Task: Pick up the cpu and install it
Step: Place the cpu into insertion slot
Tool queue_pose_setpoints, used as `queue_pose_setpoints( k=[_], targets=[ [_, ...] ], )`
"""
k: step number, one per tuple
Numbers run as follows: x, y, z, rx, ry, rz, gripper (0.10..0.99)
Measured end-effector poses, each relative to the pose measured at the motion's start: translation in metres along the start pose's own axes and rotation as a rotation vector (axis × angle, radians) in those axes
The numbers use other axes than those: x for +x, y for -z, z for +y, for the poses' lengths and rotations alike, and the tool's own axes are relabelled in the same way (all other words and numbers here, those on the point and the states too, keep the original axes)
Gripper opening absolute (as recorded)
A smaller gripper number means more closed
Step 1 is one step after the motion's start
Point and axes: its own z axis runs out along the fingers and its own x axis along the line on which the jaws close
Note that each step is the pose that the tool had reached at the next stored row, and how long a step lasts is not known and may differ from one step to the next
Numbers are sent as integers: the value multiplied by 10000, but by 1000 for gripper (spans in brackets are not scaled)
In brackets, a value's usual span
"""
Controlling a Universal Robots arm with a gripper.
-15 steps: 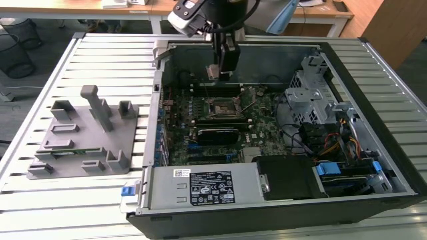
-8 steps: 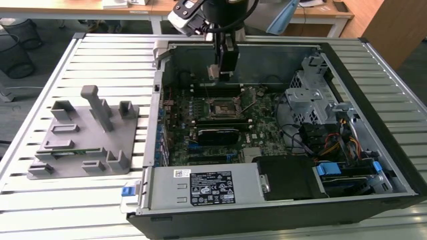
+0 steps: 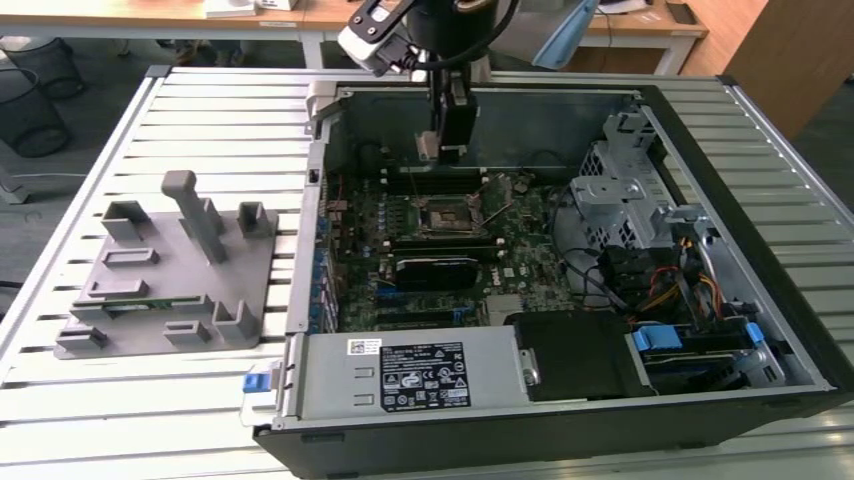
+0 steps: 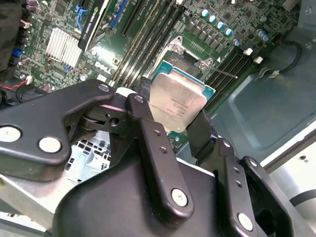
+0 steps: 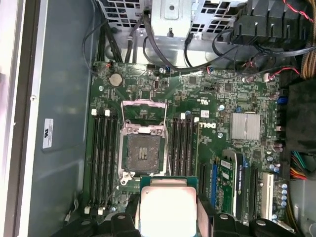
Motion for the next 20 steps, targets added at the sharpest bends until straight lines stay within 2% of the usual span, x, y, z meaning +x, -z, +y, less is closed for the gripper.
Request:
queue_pose_setpoints(
  k=[13, 17, 20],
  targets=[
    [7, -113, -5, -16, -67, -5, 541],
    [13, -170, -6, -20, -81, 83, 541],
    [33, -217, 5, -19, -88, 86, 541]
  ],
)
